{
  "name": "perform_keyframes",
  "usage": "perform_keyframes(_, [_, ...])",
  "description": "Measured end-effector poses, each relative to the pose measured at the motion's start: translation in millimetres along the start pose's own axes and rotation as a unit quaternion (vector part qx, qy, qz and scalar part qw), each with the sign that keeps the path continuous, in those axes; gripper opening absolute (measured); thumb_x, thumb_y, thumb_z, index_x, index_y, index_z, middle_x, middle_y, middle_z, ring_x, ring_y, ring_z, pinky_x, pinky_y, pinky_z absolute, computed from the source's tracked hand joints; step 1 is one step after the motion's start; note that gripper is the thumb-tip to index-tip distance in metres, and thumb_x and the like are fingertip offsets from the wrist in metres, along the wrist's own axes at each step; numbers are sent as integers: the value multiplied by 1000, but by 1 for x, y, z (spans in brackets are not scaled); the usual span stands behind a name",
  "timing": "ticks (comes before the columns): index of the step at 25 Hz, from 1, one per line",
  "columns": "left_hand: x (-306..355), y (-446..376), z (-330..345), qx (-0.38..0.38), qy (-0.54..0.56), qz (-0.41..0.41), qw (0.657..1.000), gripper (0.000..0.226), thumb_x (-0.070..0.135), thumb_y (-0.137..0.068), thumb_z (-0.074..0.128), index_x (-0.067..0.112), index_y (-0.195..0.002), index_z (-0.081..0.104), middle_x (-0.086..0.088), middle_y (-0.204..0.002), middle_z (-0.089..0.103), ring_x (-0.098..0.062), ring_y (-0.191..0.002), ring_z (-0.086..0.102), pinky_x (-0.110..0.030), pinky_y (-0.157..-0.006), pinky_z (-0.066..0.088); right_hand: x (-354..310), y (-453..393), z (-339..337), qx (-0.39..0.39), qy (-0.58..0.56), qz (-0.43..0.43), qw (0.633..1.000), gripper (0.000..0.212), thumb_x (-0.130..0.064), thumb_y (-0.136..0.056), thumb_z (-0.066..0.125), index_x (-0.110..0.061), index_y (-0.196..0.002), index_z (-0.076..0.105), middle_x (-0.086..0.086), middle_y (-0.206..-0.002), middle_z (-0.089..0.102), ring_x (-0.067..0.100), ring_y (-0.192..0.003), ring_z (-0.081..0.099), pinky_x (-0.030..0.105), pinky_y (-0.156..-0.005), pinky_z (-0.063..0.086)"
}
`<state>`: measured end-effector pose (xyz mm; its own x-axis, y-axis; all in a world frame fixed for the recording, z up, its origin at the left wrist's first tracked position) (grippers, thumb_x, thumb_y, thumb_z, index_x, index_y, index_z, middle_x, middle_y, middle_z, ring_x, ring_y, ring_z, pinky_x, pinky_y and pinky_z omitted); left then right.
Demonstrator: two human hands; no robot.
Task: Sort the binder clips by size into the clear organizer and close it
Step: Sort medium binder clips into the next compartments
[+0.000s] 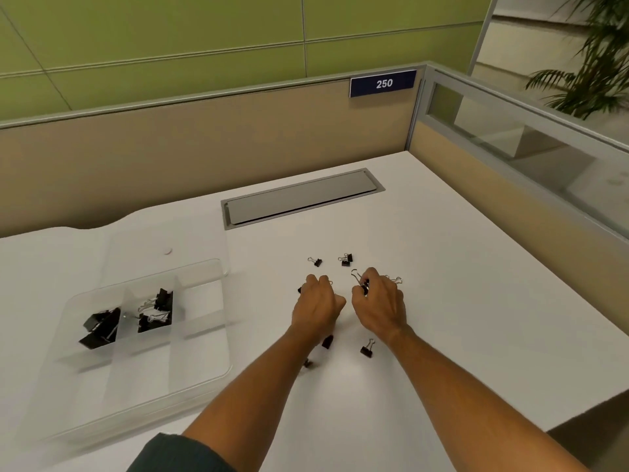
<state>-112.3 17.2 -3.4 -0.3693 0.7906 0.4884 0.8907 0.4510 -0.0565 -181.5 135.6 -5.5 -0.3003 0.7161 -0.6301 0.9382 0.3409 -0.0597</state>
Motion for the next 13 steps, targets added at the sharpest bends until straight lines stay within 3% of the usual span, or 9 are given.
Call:
perform_keyframes(4, [-29,16,-27,-62,-13,-33,997,12,10,-93,47,10,-105,49,-8,-103,37,-27,-79,48,-36,-66,46,-39,11,19,-24,5,-40,999,10,-26,-85,47,-18,-90,46,8,-89,59,33,-85,55,33,-67,40])
perform_keyframes(7, [-56,23,-47,-41,22,-60,997,30,14,-92,48,4,-120,46,-12,-116,41,-26,-77,50,-33,-66,42,-70,18,35,-30,3,-75,997,8,-26,-85,45,-21,-87,40,8,-87,58,33,-82,55,34,-66,38])
perform_keyframes(11, [-92,31,-75,-9,46,-55,997,45,14,-91,47,4,-135,40,-14,-126,51,-27,-109,52,-28,-85,39,-113,29,59,-42,-11,-108,993,11,-28,-85,47,-21,-86,38,5,-86,57,30,-79,53,34,-67,38])
perform_keyframes(13, [-109,36,-89,13,37,-56,998,47,13,-92,48,3,-137,39,-14,-126,52,-28,-112,51,-29,-88,40,-133,34,69,-43,-8,-125,991,14,-32,-87,47,-21,-87,39,4,-87,58,27,-79,54,34,-68,41])
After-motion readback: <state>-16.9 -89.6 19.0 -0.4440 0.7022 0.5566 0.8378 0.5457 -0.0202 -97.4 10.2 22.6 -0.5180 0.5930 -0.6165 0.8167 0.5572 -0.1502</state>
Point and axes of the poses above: each hand's wrist, its own y-axis away from the middle knuckle, its own z-axis out of the palm, x = y × z, the point moved 4 cm from there along -y, towards the middle knuckle
